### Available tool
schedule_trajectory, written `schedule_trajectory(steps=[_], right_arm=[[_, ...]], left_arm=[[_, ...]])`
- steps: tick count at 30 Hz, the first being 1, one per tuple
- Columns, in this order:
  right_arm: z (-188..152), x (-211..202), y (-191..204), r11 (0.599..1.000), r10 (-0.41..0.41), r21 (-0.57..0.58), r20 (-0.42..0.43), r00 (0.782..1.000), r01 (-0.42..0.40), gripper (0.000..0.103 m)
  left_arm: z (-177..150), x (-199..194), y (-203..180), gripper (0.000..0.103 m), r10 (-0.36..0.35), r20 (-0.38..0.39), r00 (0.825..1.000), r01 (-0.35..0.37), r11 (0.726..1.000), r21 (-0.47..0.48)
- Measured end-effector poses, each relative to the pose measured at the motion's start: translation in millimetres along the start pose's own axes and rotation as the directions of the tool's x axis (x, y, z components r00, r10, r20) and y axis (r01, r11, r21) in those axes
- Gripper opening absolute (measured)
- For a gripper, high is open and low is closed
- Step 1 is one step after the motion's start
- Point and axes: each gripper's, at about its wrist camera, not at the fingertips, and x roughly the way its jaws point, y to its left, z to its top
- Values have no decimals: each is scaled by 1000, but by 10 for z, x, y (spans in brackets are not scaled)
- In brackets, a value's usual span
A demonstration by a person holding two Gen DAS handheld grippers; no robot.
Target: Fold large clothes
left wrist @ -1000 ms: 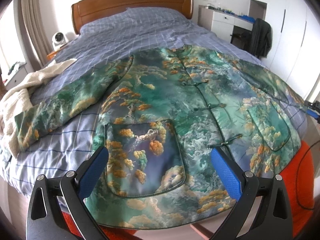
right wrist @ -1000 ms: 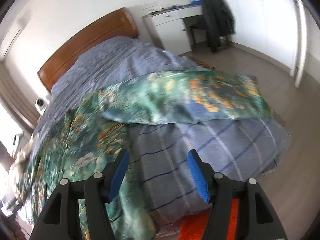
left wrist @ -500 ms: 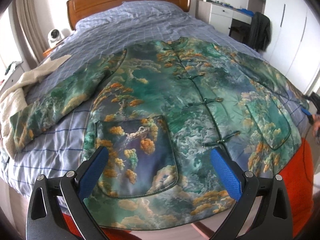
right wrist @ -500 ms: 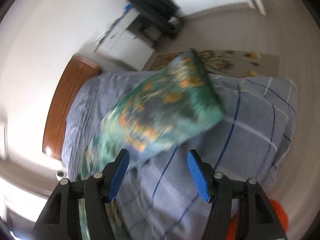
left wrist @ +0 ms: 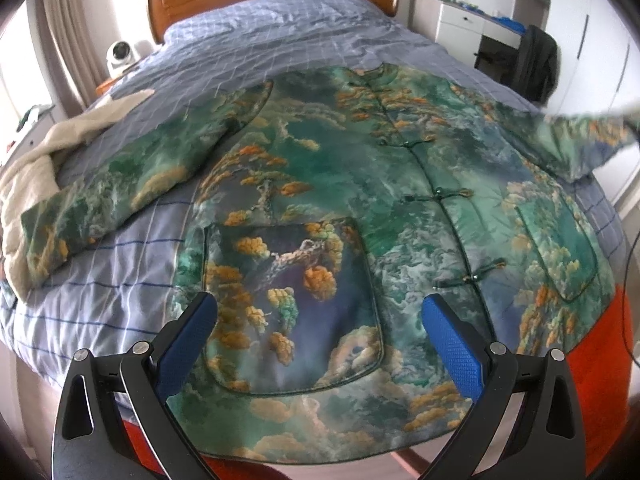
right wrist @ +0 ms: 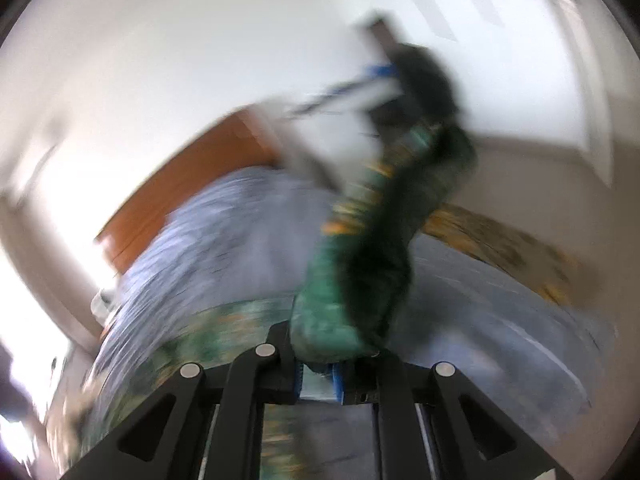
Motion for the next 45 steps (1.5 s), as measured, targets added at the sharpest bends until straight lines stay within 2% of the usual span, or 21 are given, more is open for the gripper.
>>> schedule_trajectory(steps=[3,6,9,14,17,18,19,21,25,28,30,32,33,34,35,36,37,38,40,42,45], right_arm=[[-71,63,769,982,132,-126,-51,990,-137,10],[-302,311,1380,952,189,-221,-114,975,-210,10],[-649,703,1849,927,203,-273,-213,956,-258,10],[-1436,1369,2307,883,121,-387,-361,925,-266,11],[-1811,1596,2334,885,80,-386,-425,901,-261,17],[-1937,1644,2299,890,66,-377,-449,891,-256,25],[-2044,1655,2256,894,66,-361,-481,874,-266,41],[-2180,1592,2235,893,85,-335,-530,843,-301,51],[-2200,1244,2179,871,130,-345,-524,842,-350,61],[-2145,896,2031,867,161,-337,-508,846,-367,62],[-2166,739,1937,864,171,-335,-506,846,-375,62],[-2132,579,1835,865,184,-327,-500,846,-381,62],[-2123,483,1771,867,187,-324,-493,849,-379,62],[-2117,388,1706,871,187,-319,-487,853,-373,62],[-2123,324,1660,874,189,-313,-484,855,-371,62],[-2108,237,1599,878,194,-303,-479,856,-369,62],[-2079,147,1530,882,198,-296,-473,858,-367,62],[-2063,85,1480,884,199,-293,-469,861,-364,62],[-2028,-43,1356,890,195,-292,-449,872,-349,62],[-1992,-93,1243,900,183,-286,-436,881,-328,62],[-1922,-100,1054,920,149,-271,-425,893,-283,62]], left_arm=[[49,-15,26,102,-29,11,1000,30,999,-31],[75,-75,58,102,-38,32,999,39,998,-47],[57,-118,123,102,-24,42,999,26,998,-52],[-23,-49,316,102,-30,13,999,32,993,-114],[-38,9,402,102,-85,4,996,84,982,-172],[-27,29,417,102,-114,4,993,113,975,-190],[-2,46,422,102,-141,5,990,139,969,-203],[79,67,390,102,-184,12,983,182,962,-206],[398,137,200,102,-270,44,962,274,948,-164],[744,335,-46,102,-379,65,923,385,915,-123],[954,566,-230,101,-433,48,900,436,894,-108],[1179,920,-460,99,-455,-6,890,452,886,-105],[1251,1052,-537,92,-445,-30,895,440,893,-99],[1331,1223,-652,80,-416,-62,907,411,908,-83],[1388,1375,-767,74,-381,-97,919,377,924,-63],[1421,1472,-829,62,-358,-125,925,355,934,-49],[1445,1584,-905,41,-330,-158,931,329,944,-36],[1453,1669,-961,32,-302,-187,935,302,953,-26],[1478,1707,-987,12,-276,-190,942,276,961,-26],[1570,1611,-996,10,-280,-162,946,281,960,-20],[1803,1310,-911,10,-288,-49,956,289,957,4]])
